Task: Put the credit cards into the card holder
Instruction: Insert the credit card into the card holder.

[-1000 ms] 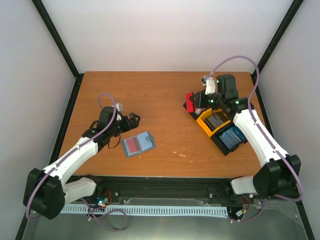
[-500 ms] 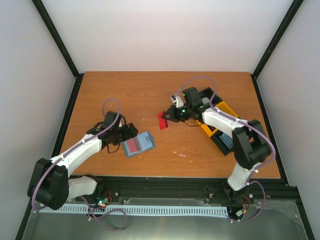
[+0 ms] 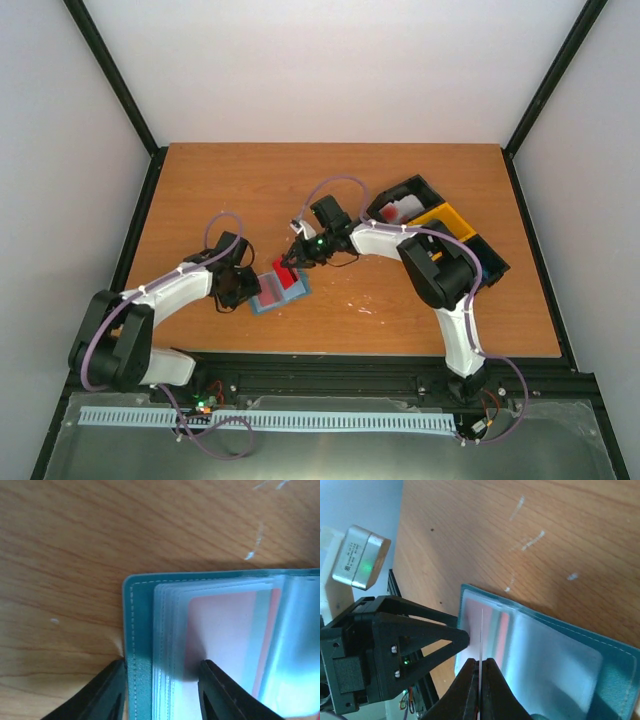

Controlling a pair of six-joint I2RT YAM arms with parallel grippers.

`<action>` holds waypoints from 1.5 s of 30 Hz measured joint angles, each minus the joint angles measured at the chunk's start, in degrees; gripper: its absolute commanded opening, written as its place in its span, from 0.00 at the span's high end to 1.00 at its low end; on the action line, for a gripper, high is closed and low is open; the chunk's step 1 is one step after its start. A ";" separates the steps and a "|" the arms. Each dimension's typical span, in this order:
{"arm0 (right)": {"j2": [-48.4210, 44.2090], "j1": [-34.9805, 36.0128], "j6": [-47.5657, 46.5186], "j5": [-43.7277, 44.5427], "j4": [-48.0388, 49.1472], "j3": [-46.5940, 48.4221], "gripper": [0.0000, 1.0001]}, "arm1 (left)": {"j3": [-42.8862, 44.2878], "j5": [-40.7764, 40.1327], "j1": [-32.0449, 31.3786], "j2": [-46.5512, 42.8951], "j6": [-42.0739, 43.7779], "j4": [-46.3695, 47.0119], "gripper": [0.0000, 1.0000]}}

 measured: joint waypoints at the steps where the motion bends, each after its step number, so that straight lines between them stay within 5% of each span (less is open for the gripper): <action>1: 0.85 0.22 0.00 -0.15 0.15 0.09 0.97 | 0.00 0.02 0.00 1.09 -0.11 -0.04 0.61; 8: 3.30 0.92 -0.04 0.09 1.07 0.07 0.97 | 1.18 0.39 0.11 3.58 -0.35 0.76 0.75; 18: 4.26 2.21 -0.11 3.67 2.97 -1.05 0.97 | 2.05 0.90 0.11 4.76 -0.33 1.44 0.75; 26: -3.21 2.23 4.83 10.88 7.08 -10.54 0.97 | 2.03 1.22 0.11 4.81 -0.28 1.77 0.74; 45: -0.74 3.17 14.36 7.93 17.42 -12.26 0.97 | 1.90 1.77 0.11 5.03 0.74 2.43 0.74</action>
